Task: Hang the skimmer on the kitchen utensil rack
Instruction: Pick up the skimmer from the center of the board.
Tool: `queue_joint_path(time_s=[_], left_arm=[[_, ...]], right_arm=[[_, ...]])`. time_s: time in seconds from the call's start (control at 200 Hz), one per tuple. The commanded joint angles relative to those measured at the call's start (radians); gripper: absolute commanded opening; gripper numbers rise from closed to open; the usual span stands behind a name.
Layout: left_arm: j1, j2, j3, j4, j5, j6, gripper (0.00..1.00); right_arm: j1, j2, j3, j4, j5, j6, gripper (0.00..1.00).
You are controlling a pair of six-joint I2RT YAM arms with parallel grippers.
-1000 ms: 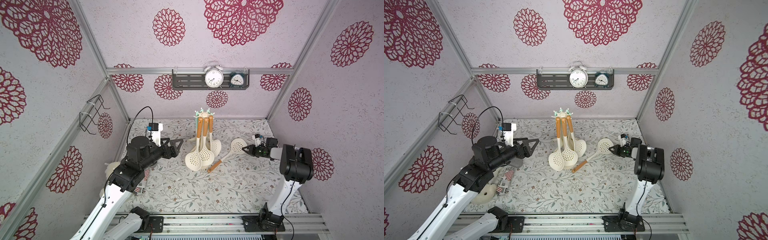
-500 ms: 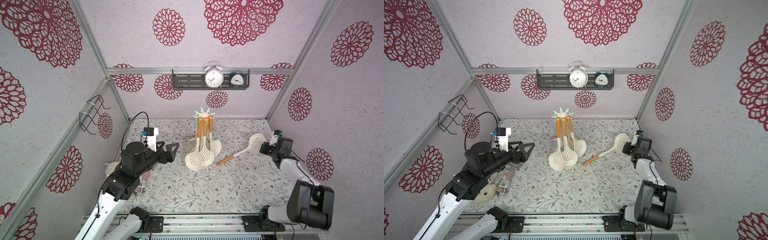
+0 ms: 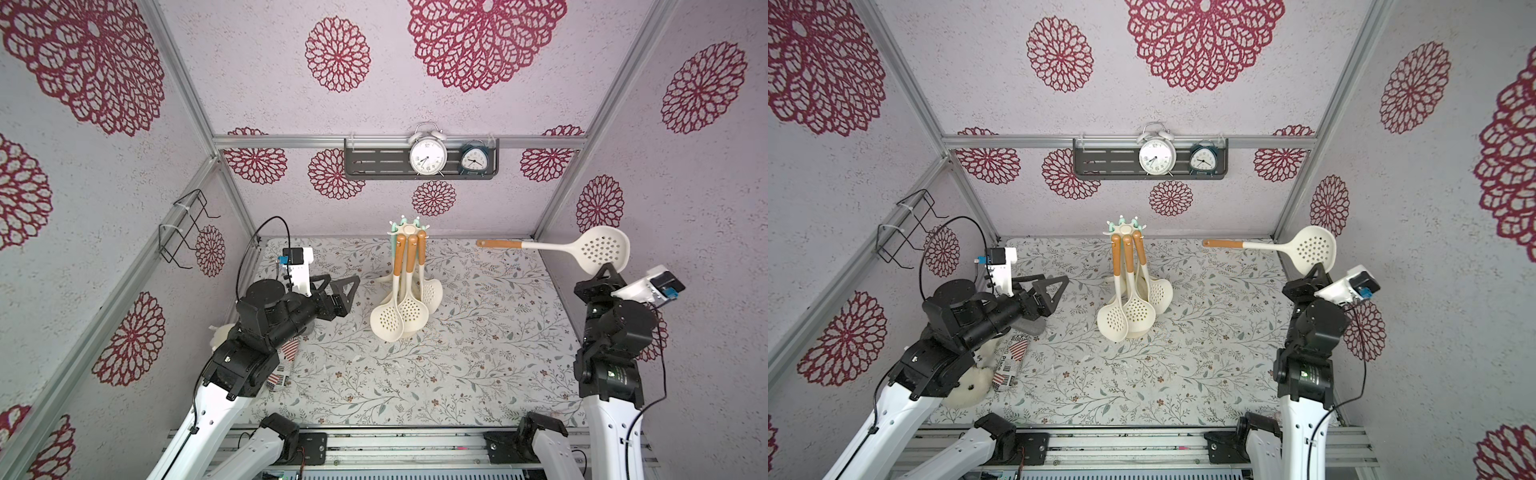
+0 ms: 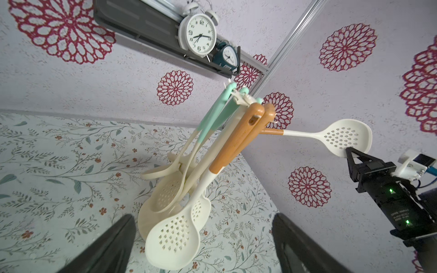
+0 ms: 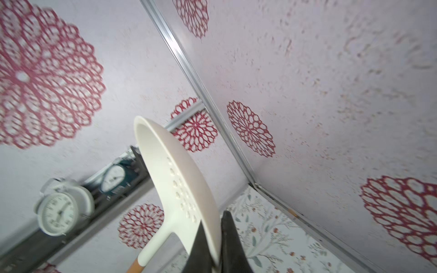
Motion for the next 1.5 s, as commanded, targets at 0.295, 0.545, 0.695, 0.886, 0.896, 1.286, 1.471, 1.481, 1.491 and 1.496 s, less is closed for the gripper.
queue_joint_path(time_s=[0.295, 0.545, 0.695, 0.886, 0.896, 1.286, 1.471, 1.481, 1.491, 1.496], left_arm=[[0.003, 0.201, 0.251, 0.317, 0.127, -0.113, 0.95], [-0.065, 0.327, 0.300, 0.586, 0.151, -0.133, 0.98], [-0.099, 0.405, 0.360, 0.666, 0.191, -0.139, 0.99], [-0.109, 0.476, 0.406, 0.725, 0.195, -0.158, 1.00], [-0.109, 0.479, 0.408, 0.729, 0.196, -0.161, 1.00], [-0.106, 0.581, 0.474, 0.841, 0.209, -0.225, 0.73], [-0.107, 0.572, 0.451, 0.877, 0.203, -0.245, 0.45], [-0.106, 0.572, 0.449, 0.879, 0.202, -0.246, 0.43], [-0.106, 0.572, 0.448, 0.880, 0.202, -0.246, 0.40], [-0.105, 0.571, 0.448, 0.880, 0.202, -0.247, 0.39]], right_arm=[[0.049, 0.043, 0.133, 0.343, -0.128, 0.541, 0.00], [0.214, 0.084, 0.211, 0.336, -0.068, 0.517, 0.00], [0.330, 0.123, 0.223, 0.369, -0.030, 0.488, 0.00], [0.486, 0.165, 0.219, 0.425, 0.037, 0.432, 0.00], [0.494, 0.168, 0.218, 0.428, 0.039, 0.430, 0.00], [0.693, 0.218, 0.192, 0.515, 0.139, 0.356, 0.00], [0.716, 0.218, 0.178, 0.525, 0.159, 0.351, 0.00], [0.717, 0.218, 0.177, 0.526, 0.159, 0.350, 0.00], [0.717, 0.218, 0.176, 0.525, 0.159, 0.351, 0.00], [0.718, 0.218, 0.175, 0.526, 0.160, 0.351, 0.00]])
